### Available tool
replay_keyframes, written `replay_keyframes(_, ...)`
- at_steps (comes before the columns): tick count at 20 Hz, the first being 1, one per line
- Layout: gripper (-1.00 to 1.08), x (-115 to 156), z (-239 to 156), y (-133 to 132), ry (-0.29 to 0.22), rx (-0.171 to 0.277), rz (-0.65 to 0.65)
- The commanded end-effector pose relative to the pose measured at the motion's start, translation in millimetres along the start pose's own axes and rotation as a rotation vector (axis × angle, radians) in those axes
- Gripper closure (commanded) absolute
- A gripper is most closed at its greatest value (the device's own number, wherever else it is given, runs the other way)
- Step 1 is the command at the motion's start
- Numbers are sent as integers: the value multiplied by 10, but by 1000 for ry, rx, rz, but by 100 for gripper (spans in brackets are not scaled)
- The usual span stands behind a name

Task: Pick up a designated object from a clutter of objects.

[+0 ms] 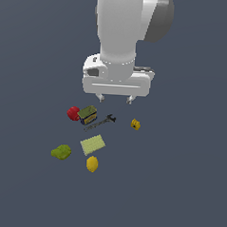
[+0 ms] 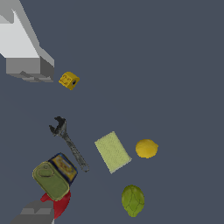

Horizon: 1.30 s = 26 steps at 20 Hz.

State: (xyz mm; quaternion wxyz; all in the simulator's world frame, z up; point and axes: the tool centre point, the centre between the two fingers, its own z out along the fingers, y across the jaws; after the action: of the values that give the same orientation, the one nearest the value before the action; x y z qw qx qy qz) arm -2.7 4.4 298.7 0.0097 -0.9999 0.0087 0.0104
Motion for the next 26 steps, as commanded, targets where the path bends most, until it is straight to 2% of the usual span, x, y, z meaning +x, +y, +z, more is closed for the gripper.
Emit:
replay_keyframes(1, -92, 0, 0, 0, 0, 0, 0)
replay_keyframes(16, -92, 8, 127, 133, -17, -11, 18)
replay_keyframes(26, -92, 112, 207, 244, -15, -9, -54)
